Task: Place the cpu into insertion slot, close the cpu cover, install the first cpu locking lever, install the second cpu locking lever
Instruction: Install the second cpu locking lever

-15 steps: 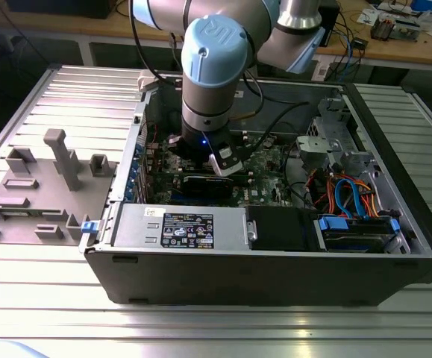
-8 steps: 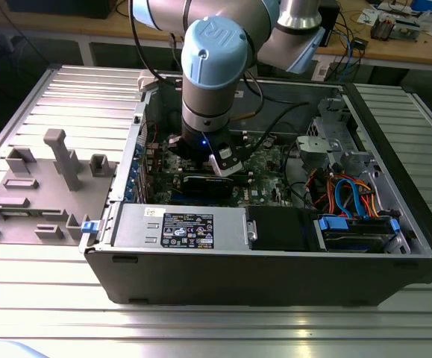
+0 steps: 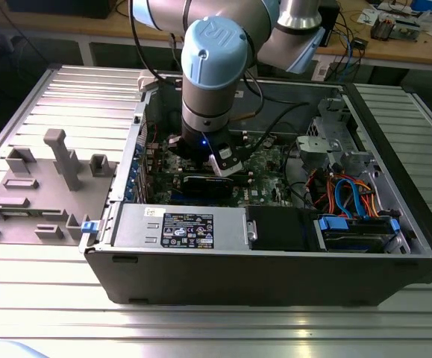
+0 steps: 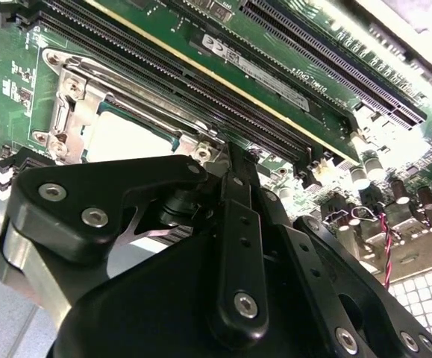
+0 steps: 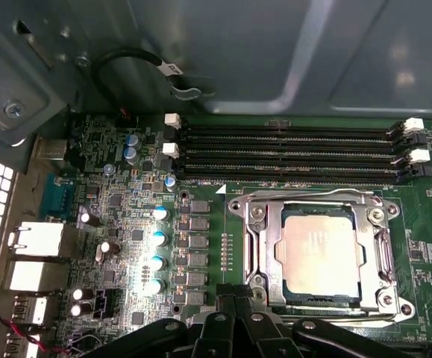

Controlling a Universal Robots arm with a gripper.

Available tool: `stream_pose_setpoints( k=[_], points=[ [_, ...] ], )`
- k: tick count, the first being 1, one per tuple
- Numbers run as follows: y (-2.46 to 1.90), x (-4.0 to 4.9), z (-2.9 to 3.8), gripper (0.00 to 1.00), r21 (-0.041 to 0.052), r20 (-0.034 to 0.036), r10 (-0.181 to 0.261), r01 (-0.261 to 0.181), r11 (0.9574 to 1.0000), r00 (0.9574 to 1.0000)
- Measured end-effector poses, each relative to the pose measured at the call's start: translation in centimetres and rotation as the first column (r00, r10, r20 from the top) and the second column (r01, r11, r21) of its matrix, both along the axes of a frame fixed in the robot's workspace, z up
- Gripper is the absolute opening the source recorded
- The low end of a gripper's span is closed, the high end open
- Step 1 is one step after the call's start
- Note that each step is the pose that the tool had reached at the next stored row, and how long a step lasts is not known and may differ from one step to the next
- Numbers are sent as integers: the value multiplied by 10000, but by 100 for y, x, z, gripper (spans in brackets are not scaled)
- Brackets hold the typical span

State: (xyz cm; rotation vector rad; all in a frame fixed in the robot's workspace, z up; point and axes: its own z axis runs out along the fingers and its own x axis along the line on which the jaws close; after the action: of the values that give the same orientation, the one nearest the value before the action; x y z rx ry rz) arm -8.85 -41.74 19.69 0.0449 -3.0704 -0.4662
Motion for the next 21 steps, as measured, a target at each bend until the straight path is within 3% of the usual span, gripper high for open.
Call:
stream_pose_setpoints(
  k=[5,11,16,21],
  points=[
    [-37,-1,1,11,-2,-1,-2,2,10000,10000],
    [-40,0,1,11,7,0,-2,2,10000,10000],
    [-39,0,-8,11,166,0,-1,1,9999,10000],
    [-39,0,-23,11,253,-1,-1,1,9997,10000]
  ],
)
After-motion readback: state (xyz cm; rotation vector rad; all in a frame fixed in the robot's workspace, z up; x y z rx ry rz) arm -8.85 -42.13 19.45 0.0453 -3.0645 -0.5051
